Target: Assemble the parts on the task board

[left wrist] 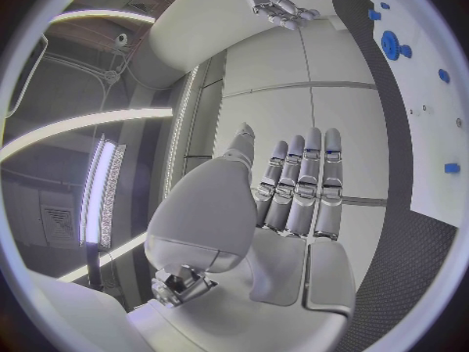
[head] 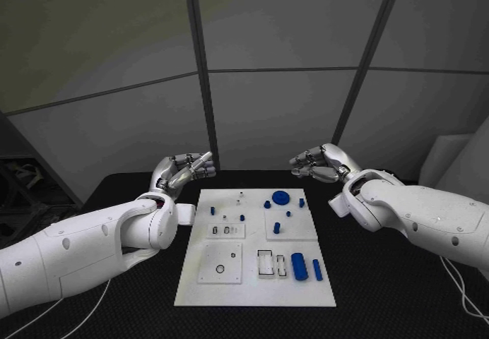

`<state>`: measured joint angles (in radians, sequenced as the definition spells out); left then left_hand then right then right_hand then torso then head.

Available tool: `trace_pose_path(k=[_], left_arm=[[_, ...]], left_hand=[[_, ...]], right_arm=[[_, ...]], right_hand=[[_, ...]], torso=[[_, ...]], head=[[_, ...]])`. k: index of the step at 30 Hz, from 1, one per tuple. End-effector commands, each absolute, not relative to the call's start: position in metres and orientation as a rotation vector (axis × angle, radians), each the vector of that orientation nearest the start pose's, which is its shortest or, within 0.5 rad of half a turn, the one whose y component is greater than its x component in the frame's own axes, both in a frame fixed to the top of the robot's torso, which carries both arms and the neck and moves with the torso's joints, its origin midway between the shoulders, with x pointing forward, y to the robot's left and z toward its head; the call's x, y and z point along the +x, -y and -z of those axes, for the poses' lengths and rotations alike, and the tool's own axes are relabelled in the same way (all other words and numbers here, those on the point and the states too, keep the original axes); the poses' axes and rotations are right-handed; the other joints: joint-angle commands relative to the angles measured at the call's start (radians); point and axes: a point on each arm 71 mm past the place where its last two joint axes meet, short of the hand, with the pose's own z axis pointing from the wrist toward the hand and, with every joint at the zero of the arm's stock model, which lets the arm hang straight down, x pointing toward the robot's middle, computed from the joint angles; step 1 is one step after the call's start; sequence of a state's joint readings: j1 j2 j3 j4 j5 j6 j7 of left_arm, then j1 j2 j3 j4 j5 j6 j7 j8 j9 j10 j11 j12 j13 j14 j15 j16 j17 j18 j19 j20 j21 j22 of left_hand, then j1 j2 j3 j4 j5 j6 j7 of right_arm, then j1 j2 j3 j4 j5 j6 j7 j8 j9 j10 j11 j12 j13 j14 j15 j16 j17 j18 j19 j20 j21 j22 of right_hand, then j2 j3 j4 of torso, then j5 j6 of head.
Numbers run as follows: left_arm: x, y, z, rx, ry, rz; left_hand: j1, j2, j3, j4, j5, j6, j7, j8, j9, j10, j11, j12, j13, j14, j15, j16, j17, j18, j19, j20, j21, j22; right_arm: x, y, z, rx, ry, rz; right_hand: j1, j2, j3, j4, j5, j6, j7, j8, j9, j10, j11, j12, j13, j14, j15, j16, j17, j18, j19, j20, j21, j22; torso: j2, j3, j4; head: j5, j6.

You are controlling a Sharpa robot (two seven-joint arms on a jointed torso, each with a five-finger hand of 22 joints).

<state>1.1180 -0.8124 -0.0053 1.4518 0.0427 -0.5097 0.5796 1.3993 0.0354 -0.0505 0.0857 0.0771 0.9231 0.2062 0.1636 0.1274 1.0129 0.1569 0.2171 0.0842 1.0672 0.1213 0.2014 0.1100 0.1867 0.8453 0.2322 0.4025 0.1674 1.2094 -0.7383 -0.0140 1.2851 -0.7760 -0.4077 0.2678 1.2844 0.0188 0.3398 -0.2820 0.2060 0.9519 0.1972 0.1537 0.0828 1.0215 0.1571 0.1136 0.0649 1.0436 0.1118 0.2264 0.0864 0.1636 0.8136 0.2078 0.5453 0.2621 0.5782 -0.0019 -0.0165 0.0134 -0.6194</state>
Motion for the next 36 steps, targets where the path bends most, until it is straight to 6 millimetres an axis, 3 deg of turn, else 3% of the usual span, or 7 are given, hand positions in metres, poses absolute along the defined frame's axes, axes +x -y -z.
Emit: trace_pose_path(k=[1,4,13,19,23,27,36], left_arm=[[0.490,-0.225,0.193,-1.094,-1.180,1.461],[0.482,-0.221,0.186,-1.074,-1.188,1.494],[0.465,-0.214,0.164,-1.025,-1.192,1.569],[0.462,-0.212,0.158,-1.019,-1.200,1.587],[0.461,-0.210,0.157,-1.018,-1.207,1.598],[0.461,-0.207,0.157,-1.017,-1.214,1.609],[0.463,-0.207,0.157,-1.018,-1.216,1.610]], left_hand=[[0.012,0.002,-0.002,-0.014,-0.003,0.015,-0.002,-0.004,0.002,0.016,-0.004,-0.007,-0.002,0.015,-0.004,-0.002,0.003,-0.003,0.014,-0.005,0.007,0.001],[0.028,0.005,-0.002,-0.031,0.005,0.028,-0.007,-0.010,0.002,0.032,-0.008,-0.017,-0.006,0.042,-0.012,-0.001,0.010,-0.002,0.033,-0.012,0.018,0.003],[0.031,0.006,-0.009,-0.045,0.004,0.032,-0.006,-0.024,0.001,0.038,-0.007,-0.035,-0.012,0.039,-0.011,-0.019,0.012,-0.005,0.042,-0.015,0.023,0.002],[0.024,0.006,-0.017,-0.047,-0.001,0.032,-0.004,-0.032,0.000,0.038,-0.004,-0.045,-0.014,0.030,-0.007,-0.033,0.011,-0.006,0.042,-0.013,0.023,0.000],[0.018,0.006,-0.021,-0.047,-0.003,0.032,-0.003,-0.035,-0.001,0.038,-0.003,-0.049,-0.015,0.027,-0.006,-0.038,0.011,-0.006,0.042,-0.012,0.023,-0.001],[0.014,0.007,-0.024,-0.047,-0.003,0.032,-0.002,-0.038,-0.001,0.037,-0.002,-0.052,-0.015,0.024,-0.005,-0.042,0.011,-0.007,0.042,-0.011,0.023,-0.001],[0.012,0.007,-0.027,-0.047,-0.004,0.031,-0.001,-0.041,-0.002,0.037,-0.001,-0.055,-0.015,0.021,-0.004,-0.046,0.011,-0.007,0.042,-0.011,0.024,-0.002]], right_arm=[[0.534,0.213,0.167,0.157,-1.550,-0.969],[0.537,0.209,0.163,0.051,-1.589,-0.892],[0.538,0.194,0.157,-0.133,-1.656,-0.661],[0.537,0.181,0.156,-0.213,-1.663,-0.584],[0.538,0.175,0.155,-0.246,-1.660,-0.554],[0.539,0.169,0.154,-0.265,-1.637,-0.529],[0.538,0.160,0.151,-0.280,-1.605,-0.525]], right_hand=[[0.026,-0.026,0.007,-0.003,-0.009,0.077,-0.025,-0.014,0.003,0.118,-0.036,-0.027,0.002,0.193,-0.062,0.054,0.039,0.017,0.087,-0.053,0.203,0.112],[0.021,-0.031,0.008,0.000,-0.006,0.092,-0.036,-0.026,0.003,0.145,-0.054,-0.041,0.003,0.313,-0.094,0.122,0.089,0.021,0.144,-0.083,0.308,0.169],[-0.007,-0.052,0.049,0.008,-0.005,0.105,-0.043,-0.061,0.003,0.152,-0.065,-0.053,0.002,0.415,-0.115,0.248,0.211,0.011,0.228,-0.104,0.451,0.285],[-0.029,-0.073,0.080,0.021,-0.010,0.111,-0.043,-0.083,0.006,0.134,-0.066,-0.053,0.002,0.432,-0.113,0.364,0.316,-0.030,0.371,-0.105,0.628,0.552],[-0.032,-0.088,0.089,0.023,-0.012,0.095,-0.037,-0.091,0.003,0.105,-0.059,-0.054,0.000,0.434,-0.106,0.418,0.366,-0.042,0.407,-0.098,0.676,0.628],[-0.030,-0.102,0.100,0.031,-0.013,0.078,-0.033,-0.090,0.000,0.081,-0.052,-0.052,0.002,0.439,-0.099,0.577,0.529,-0.062,0.469,-0.090,0.754,0.753],[-0.021,-0.108,0.109,0.042,-0.013,0.059,-0.031,-0.090,-0.003,0.065,-0.049,-0.052,0.004,0.440,-0.097,0.719,0.654,-0.085,0.536,-0.085,0.835,0.891]], torso=[[0.021,0.0007,0.0028],[0.037,0.0010,0.0065],[0.085,-0.0028,0.0192],[0.114,-0.0054,0.0195],[0.130,-0.0072,0.0201],[0.145,-0.0085,0.0215],[0.160,-0.0082,0.0250]], head=[[0.000,0.002],[0.000,0.008],[-0.015,0.015],[-0.017,0.018],[-0.015,0.024],[-0.014,0.028],[-0.016,0.028]])
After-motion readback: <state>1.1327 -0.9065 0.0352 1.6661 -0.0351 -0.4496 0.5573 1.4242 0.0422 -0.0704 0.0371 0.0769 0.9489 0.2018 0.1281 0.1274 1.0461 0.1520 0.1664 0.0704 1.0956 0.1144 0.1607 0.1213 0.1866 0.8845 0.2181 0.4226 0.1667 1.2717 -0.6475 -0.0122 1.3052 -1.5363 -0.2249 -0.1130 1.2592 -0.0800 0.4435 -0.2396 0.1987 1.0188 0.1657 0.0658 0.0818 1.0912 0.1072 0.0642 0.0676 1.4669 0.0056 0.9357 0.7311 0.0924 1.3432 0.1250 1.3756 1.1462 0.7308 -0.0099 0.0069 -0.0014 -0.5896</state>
